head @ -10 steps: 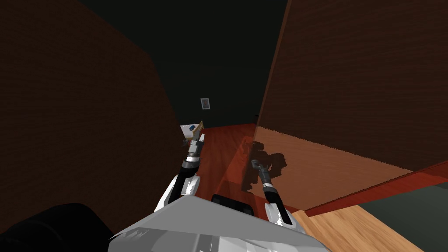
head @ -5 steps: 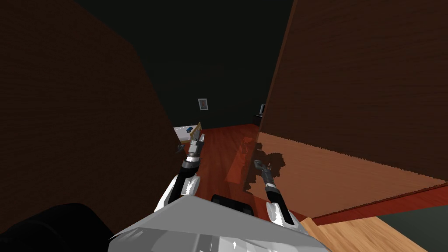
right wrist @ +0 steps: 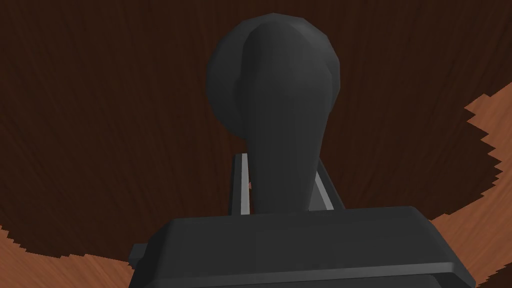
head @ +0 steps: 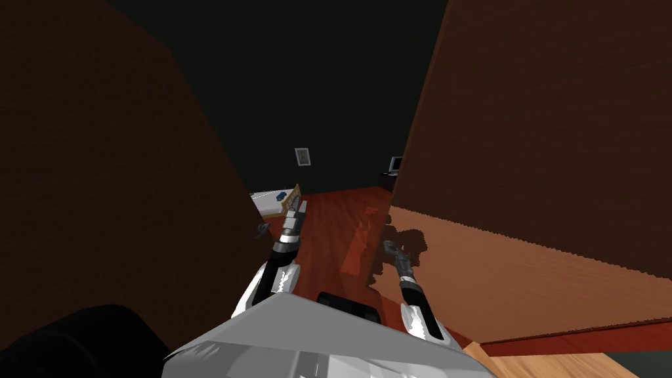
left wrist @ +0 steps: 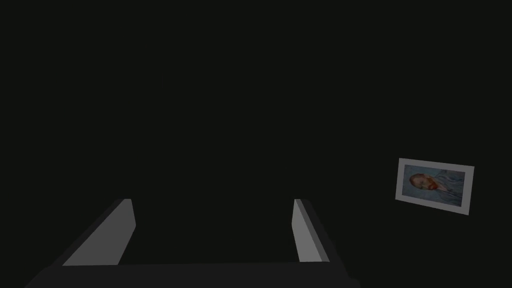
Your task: Push the door open
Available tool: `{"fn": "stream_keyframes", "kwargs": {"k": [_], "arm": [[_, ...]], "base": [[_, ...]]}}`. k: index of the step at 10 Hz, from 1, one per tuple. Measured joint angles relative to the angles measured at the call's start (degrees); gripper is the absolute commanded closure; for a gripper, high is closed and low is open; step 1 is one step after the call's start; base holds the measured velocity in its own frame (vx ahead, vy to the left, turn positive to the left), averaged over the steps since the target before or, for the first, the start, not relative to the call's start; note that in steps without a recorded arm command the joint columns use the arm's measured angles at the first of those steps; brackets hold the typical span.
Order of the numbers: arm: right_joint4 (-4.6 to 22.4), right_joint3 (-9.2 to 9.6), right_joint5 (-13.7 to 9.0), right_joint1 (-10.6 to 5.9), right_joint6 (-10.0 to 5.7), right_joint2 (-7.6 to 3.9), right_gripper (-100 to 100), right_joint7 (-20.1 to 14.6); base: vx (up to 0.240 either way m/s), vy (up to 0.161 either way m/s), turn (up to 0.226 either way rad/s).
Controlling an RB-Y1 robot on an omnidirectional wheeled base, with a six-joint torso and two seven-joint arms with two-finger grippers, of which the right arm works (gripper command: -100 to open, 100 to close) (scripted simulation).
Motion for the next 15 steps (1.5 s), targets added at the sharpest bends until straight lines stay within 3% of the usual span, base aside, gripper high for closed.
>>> {"fn": "stream_keyframes", "kwargs": {"k": [6,9,10,11,12,14,15], "arm": [[1.04,-3.21,-1.48,-0.47,-0.68,0.02,100,1.03],[2.49,-5.04,-2.34,-1.15,-1.18,0.06,100,1.66],[4.17,-5.72,-2.65,-1.95,-2.01,-0.09,100,1.68],[4.02,-6.21,-2.88,-2.01,-1.98,-0.23,100,1.82],[2.05,-6.34,-2.93,-1.0,-1.24,-0.21,100,2.07],[1.59,-7.55,-3.54,-0.5,-0.32,-0.13,100,2.58],[3.2,-8.14,-3.8,-1.07,-1.02,-0.36,100,2.57]], "base": [[0.188,0.039,-0.048],[0.197,0.043,-0.058],[0.127,0.032,-0.03],[0.052,-0.008,0.003],[0.126,0.027,-0.073],[0.193,0.066,-0.066],[0.19,0.033,-0.065]]}}
